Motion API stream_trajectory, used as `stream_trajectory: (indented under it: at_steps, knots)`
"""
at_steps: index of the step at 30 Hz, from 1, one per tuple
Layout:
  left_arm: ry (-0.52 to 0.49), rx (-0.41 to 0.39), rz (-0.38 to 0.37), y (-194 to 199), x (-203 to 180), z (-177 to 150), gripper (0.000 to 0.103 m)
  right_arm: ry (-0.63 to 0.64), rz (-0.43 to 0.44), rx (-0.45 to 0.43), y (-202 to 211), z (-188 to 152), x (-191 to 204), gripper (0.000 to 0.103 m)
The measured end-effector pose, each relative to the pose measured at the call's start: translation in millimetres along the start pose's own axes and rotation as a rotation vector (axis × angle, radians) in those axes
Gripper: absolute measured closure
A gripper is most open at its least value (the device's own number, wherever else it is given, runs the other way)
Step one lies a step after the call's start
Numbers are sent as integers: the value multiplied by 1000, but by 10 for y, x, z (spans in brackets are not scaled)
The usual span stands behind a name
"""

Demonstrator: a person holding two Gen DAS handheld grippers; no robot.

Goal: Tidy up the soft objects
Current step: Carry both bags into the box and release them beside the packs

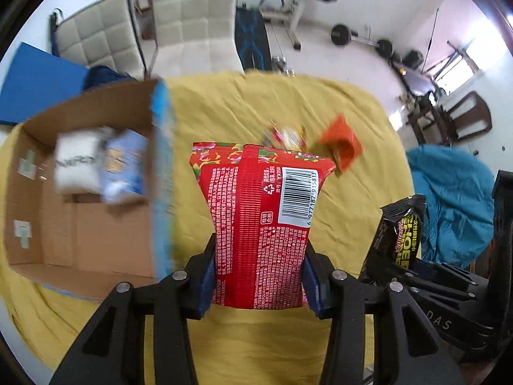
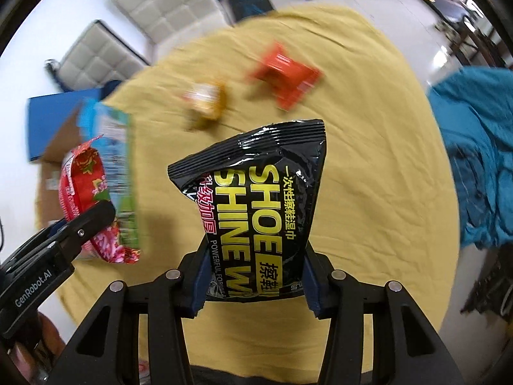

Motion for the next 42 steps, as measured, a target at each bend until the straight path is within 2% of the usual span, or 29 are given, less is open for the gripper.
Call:
stream_trajectory:
  at_steps: [4, 9, 15, 20, 24, 28, 36, 42]
  knots:
    - [44, -48, 13, 404, 561, 63, 60, 66, 70, -34, 252, 46, 672, 52]
    - [131, -50, 53, 573, 1501, 118, 60, 149, 134, -38, 316, 62, 1571, 52]
    - [201, 1, 93, 419, 2386, 146, 60, 214, 152, 8, -73, 127, 2609, 52]
    - [213, 62, 141, 44, 2860, 241, 60, 239, 76, 80, -671, 154, 3090, 52]
    - [221, 125, 150, -325, 3170, 336, 60, 234, 11, 161, -1218, 150, 3176, 52]
    - [208, 186, 150, -656, 3279, 427, 60, 222, -54, 224, -1666, 72, 3126, 52]
    - [163, 218, 146, -980, 3321, 658, 61, 218, -108, 295, -2063, 3, 3107, 52]
    - [137, 222, 143, -1008, 3362, 725, 60, 213, -150, 320, -2240, 5, 3106, 50]
Point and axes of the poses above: each gripper's, at about its wrist camera, not at the fingertips, and y roughly against the way its jaws point, x to its left, z to its top, the point moved 4 cm from there along -y, roughly the way its jaws point, and after that the axes turned 3 degrees about z, right-handed, at the moved point
